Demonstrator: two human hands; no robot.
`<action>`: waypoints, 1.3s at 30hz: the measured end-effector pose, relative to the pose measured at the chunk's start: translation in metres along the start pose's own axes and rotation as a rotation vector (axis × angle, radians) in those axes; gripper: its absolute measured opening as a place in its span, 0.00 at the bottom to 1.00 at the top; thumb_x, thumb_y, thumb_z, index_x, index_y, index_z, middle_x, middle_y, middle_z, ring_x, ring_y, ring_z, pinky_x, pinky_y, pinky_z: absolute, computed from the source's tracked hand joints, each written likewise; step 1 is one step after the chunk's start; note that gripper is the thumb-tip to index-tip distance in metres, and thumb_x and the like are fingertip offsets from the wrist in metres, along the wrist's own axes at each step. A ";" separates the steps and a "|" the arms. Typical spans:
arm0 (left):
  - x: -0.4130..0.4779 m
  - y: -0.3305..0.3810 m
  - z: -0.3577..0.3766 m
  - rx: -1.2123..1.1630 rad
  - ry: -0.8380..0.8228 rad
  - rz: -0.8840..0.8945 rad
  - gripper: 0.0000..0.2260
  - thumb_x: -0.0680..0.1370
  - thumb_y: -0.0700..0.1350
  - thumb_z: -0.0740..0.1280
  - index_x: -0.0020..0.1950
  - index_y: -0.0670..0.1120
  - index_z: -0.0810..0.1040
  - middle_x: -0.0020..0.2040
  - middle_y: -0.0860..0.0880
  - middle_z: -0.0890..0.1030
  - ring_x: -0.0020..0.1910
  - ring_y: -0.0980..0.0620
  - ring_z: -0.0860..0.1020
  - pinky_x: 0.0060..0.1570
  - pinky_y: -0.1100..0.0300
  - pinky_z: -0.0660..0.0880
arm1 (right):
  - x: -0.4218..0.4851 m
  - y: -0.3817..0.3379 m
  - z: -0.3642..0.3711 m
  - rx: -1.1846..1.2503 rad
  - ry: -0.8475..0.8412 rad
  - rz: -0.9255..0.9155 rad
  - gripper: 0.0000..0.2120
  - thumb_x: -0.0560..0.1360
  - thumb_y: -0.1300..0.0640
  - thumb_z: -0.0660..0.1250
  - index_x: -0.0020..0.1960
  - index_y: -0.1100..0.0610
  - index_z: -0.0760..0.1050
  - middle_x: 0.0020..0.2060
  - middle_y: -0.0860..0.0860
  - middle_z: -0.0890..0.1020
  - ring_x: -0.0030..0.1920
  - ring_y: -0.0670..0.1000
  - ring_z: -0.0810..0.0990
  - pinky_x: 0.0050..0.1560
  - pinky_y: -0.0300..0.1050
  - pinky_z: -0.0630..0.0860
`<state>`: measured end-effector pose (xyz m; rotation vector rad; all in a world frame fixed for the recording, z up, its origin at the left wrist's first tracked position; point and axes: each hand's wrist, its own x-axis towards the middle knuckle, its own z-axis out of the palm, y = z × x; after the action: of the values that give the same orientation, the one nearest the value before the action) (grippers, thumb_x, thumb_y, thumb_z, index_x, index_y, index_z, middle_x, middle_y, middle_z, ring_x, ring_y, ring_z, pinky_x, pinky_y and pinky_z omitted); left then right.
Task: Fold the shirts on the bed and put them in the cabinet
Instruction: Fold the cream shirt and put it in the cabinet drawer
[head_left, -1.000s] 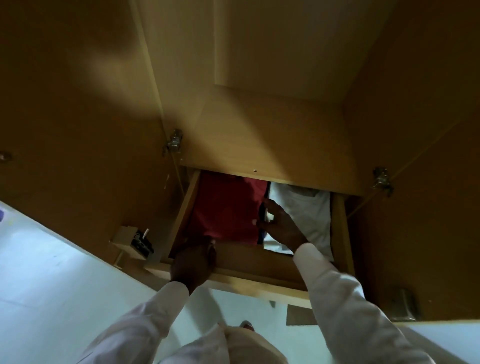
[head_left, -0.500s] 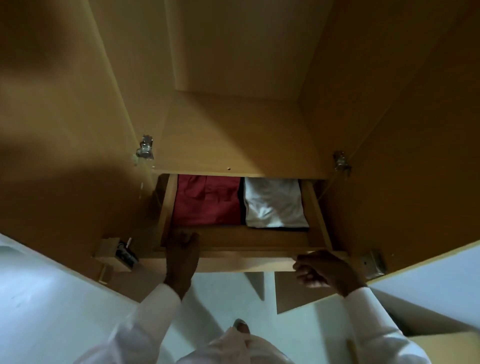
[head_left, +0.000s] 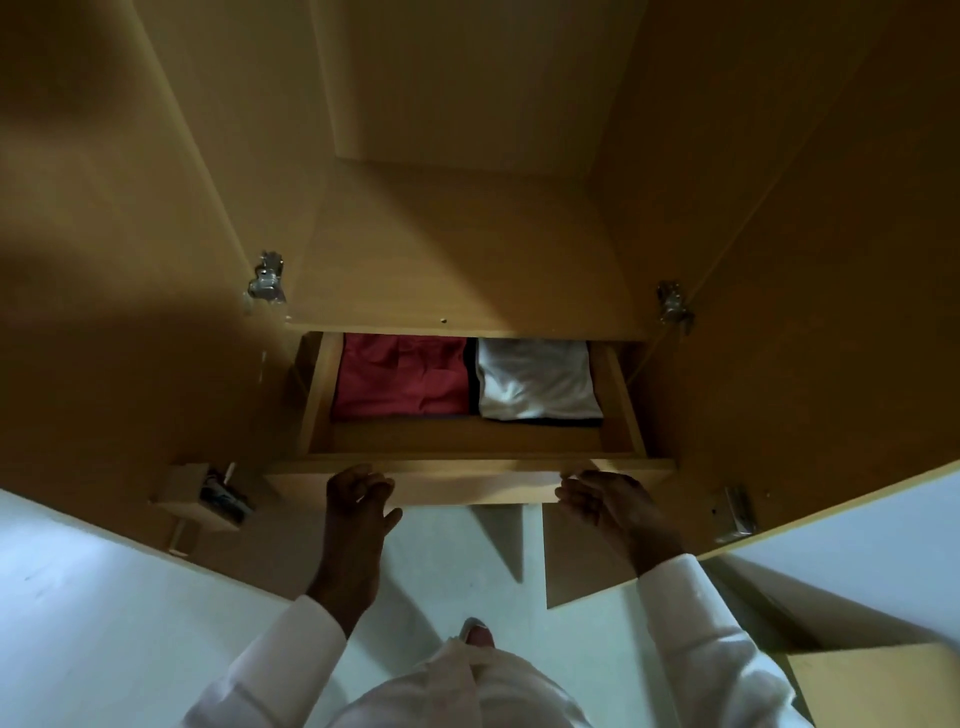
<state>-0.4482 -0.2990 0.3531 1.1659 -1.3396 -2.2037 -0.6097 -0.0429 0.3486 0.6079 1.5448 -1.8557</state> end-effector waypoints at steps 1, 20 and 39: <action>0.001 0.000 0.002 0.034 -0.011 -0.013 0.14 0.80 0.35 0.64 0.64 0.46 0.71 0.60 0.45 0.75 0.61 0.45 0.75 0.64 0.42 0.73 | 0.001 0.001 0.002 0.106 -0.022 -0.012 0.13 0.81 0.63 0.62 0.62 0.69 0.75 0.60 0.66 0.80 0.60 0.64 0.80 0.51 0.52 0.81; 0.116 0.042 0.067 -0.470 0.035 -0.157 0.07 0.81 0.38 0.56 0.45 0.42 0.71 0.54 0.41 0.75 0.60 0.38 0.74 0.65 0.37 0.69 | 0.070 -0.057 0.063 0.487 -0.130 -0.065 0.04 0.78 0.57 0.66 0.49 0.56 0.72 0.45 0.59 0.77 0.55 0.60 0.77 0.68 0.62 0.71; 0.205 0.086 0.110 -0.431 0.099 -0.182 0.07 0.79 0.36 0.57 0.44 0.40 0.74 0.50 0.40 0.76 0.59 0.40 0.74 0.64 0.41 0.71 | 0.143 -0.131 0.105 0.578 -0.126 -0.021 0.29 0.75 0.46 0.69 0.69 0.62 0.70 0.66 0.62 0.73 0.68 0.64 0.71 0.71 0.64 0.66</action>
<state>-0.6730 -0.4050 0.3526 1.2419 -0.6907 -2.3630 -0.7978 -0.1576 0.3590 0.7070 0.9264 -2.3198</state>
